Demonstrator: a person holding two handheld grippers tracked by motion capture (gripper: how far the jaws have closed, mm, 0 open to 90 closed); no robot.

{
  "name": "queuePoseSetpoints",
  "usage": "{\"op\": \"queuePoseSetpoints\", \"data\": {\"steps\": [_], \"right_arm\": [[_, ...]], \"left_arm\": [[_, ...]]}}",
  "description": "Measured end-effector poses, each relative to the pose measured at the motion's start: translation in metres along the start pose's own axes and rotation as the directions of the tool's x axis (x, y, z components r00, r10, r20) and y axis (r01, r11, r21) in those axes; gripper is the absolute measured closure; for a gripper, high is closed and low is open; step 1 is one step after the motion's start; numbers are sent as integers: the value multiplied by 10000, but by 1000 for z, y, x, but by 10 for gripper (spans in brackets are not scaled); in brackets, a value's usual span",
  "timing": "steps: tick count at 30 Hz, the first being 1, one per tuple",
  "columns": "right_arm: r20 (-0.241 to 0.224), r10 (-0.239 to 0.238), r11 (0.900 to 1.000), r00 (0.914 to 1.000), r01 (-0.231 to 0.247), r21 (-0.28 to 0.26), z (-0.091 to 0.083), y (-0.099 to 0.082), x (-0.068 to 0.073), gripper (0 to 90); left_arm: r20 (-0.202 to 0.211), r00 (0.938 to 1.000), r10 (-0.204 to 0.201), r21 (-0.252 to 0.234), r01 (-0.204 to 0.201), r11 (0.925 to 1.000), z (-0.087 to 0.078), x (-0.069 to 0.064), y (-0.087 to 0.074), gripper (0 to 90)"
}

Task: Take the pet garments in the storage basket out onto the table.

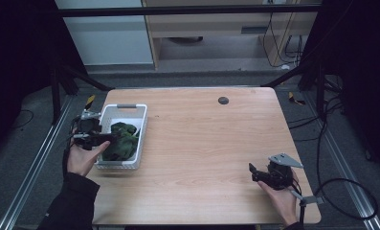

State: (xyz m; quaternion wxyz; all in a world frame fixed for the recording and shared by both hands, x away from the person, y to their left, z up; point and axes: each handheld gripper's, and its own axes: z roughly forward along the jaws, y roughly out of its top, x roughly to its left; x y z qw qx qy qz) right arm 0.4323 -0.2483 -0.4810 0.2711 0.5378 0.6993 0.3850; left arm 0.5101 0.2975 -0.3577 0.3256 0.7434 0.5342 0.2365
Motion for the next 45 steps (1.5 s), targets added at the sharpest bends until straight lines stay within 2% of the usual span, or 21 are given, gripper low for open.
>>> {"op": "queuePoseSetpoints", "data": {"steps": [20,37,45], "right_arm": [[-78,-116,9998,9999,118,187,3,-1,0,149],[-78,-163,9995,9998,165,263,4,-1,0,147],[-108,-156,9994,9998,159,313,4,-1,0,146]], "left_arm": [[-22,10000,32,771,-30,9970,19,7,11,209],[-212,9995,214,1327,-184,9910,32,5,21,202],[-210,9997,89,1617,-54,9868,38,9,21,195]]}}
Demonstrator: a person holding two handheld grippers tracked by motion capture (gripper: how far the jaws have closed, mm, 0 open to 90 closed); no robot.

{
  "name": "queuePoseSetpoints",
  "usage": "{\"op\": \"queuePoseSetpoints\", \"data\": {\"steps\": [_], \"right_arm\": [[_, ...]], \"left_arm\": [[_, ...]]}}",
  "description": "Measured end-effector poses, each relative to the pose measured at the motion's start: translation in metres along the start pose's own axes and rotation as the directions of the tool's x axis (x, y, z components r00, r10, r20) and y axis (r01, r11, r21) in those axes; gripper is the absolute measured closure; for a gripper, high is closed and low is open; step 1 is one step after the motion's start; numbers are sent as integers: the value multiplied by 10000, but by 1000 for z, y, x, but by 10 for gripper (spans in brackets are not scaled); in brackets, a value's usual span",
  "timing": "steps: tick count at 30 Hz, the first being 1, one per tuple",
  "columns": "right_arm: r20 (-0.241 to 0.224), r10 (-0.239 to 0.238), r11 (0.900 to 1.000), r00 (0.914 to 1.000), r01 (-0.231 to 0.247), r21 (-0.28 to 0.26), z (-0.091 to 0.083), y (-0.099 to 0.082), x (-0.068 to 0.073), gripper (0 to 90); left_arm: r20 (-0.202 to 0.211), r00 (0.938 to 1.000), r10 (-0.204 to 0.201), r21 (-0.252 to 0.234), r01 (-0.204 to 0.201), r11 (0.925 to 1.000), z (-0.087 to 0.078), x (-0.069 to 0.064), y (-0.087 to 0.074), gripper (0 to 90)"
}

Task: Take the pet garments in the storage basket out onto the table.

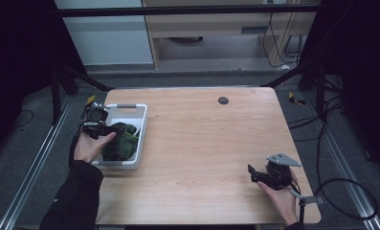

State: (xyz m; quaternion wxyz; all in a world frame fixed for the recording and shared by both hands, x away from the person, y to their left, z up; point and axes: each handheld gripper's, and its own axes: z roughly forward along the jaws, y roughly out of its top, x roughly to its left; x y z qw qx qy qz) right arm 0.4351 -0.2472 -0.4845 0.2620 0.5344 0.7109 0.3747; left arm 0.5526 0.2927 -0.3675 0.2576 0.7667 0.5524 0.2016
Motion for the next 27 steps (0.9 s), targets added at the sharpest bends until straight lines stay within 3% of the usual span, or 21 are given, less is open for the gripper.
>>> {"op": "queuePoseSetpoints", "data": {"steps": [11,27], "right_arm": [[-57,-5,9999,10000,5,114,1,0,1,141],[-156,-52,9996,9999,57,279,3,-1,2,139]], "left_arm": [[2,9999,169,474,-169,9987,9,-3,-1,160],[89,9999,78,1090,-88,9940,28,0,-12,146]]}}
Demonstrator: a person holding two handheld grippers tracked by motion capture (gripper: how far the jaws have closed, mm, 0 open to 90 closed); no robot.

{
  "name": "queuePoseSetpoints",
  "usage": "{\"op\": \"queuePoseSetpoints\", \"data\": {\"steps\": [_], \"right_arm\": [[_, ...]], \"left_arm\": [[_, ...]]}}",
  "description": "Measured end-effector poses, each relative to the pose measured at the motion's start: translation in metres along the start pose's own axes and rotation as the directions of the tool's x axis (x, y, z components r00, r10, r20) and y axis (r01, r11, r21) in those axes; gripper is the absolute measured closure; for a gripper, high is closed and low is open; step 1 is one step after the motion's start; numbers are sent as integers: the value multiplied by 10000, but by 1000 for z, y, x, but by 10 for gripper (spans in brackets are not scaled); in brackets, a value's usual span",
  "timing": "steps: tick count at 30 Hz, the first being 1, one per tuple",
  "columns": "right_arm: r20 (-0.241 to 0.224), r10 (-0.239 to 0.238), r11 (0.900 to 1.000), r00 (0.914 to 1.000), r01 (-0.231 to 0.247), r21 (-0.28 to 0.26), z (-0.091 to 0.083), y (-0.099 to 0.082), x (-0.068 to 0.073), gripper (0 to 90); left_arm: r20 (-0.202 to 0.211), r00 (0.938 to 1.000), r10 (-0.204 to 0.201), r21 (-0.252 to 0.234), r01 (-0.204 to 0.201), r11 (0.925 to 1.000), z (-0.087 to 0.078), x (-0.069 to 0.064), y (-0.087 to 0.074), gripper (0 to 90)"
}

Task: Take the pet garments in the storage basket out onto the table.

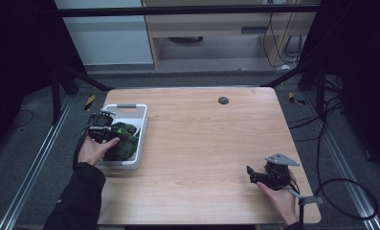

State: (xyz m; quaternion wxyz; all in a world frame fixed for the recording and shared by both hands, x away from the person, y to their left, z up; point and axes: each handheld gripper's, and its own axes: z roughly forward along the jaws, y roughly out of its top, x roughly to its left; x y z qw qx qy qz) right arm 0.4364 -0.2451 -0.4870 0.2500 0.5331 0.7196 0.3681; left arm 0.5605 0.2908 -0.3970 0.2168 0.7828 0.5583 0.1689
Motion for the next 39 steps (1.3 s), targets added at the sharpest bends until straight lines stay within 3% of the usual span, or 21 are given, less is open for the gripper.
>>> {"op": "queuePoseSetpoints", "data": {"steps": [8,16,28,32,39], "right_arm": [[-4,-12,10000,10000,12,74,1,0,0,139],[-58,-18,9999,10000,18,143,2,-1,0,139],[-62,-23,9998,10000,24,212,3,-1,1,139],[-46,-41,9997,10000,42,260,3,-1,1,139],[-72,-48,9996,10000,50,282,4,-1,0,136]], "left_arm": [[-22,10000,-11,274,12,9996,11,-3,-1,160],[-199,9998,-10,560,21,9984,19,-5,1,235],[118,9992,-373,880,362,9955,22,2,0,496],[165,9993,-330,950,313,9950,21,2,0,586],[157,9994,-304,1202,283,9923,20,3,3,666]]}}
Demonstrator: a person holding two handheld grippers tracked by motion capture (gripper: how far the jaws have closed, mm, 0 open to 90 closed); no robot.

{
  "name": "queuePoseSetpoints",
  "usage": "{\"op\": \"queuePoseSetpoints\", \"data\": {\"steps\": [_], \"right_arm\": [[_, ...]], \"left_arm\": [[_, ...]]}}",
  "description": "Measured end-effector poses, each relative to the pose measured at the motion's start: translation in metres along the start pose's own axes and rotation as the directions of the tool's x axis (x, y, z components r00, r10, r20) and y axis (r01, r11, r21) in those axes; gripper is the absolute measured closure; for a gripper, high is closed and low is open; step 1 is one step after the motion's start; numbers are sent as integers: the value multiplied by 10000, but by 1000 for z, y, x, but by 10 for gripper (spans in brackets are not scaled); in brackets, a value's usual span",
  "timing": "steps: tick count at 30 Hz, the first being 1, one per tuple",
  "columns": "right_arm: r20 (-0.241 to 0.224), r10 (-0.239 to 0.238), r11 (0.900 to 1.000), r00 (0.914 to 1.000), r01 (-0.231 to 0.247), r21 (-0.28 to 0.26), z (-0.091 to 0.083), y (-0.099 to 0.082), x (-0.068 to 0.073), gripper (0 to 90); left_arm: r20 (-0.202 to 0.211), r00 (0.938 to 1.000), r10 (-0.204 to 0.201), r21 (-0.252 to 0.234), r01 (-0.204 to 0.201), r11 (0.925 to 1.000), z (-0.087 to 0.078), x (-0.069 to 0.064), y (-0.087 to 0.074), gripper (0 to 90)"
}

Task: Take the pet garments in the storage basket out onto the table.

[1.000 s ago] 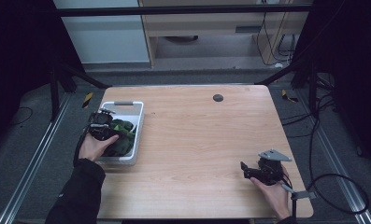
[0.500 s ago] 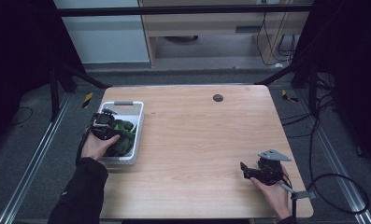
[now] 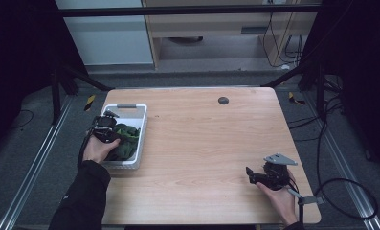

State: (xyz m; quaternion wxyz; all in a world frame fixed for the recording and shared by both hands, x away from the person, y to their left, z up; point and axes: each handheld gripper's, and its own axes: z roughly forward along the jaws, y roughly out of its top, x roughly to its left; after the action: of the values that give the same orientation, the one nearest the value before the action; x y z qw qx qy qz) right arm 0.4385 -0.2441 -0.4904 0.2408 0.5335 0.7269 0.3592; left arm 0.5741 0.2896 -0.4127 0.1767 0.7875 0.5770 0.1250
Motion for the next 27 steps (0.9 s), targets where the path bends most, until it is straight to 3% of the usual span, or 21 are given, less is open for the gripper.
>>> {"op": "queuePoseSetpoints", "data": {"steps": [12,27], "right_arm": [[-35,55,10000,10000,-55,-13,0,0,0,137],[-2,-55,9997,10000,55,-217,-1,0,-1,138]], "left_arm": [[-163,9995,289,-187,-292,9994,-13,2,1,722],[-1,9985,543,-882,-541,9946,-56,8,6,734]]}}
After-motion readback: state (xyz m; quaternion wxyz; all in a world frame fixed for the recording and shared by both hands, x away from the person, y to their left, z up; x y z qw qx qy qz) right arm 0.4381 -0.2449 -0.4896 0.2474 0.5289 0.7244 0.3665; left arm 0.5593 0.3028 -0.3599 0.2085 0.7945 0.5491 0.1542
